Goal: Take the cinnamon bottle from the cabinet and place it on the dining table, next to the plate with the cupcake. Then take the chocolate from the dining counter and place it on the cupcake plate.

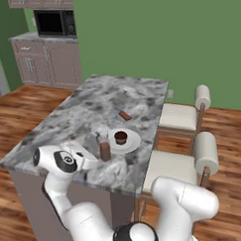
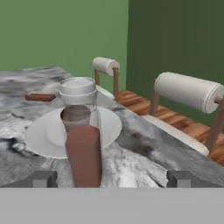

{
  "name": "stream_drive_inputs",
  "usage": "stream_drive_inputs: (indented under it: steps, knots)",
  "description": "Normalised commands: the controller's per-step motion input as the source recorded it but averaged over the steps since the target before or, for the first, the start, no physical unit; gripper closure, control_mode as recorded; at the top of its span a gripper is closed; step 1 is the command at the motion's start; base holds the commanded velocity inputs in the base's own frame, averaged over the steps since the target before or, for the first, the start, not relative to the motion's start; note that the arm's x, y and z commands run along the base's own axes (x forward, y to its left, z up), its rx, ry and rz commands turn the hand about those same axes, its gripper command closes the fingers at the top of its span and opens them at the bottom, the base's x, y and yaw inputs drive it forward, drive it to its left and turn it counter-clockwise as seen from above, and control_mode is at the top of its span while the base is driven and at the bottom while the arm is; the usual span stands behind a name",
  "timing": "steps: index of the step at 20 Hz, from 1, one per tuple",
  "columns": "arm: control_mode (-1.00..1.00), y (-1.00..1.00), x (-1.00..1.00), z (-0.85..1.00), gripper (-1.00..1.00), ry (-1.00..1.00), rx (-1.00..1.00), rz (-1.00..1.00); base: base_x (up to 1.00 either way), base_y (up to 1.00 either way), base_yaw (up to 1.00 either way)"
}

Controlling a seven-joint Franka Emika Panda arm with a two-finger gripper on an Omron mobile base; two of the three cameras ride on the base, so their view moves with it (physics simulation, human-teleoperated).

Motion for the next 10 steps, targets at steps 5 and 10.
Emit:
stream_drive_inputs:
  steps: [5,10]
  knots:
    - [-1.00,-0.38,-0.39,0.33,-1.00,0.08,0.11,0.27,0.00,0.00,0.00]
    - [-1.00,-0.48,-0.39,0.37,-1.00,0.05,0.15,0.24,0.00,0.00,0.00]
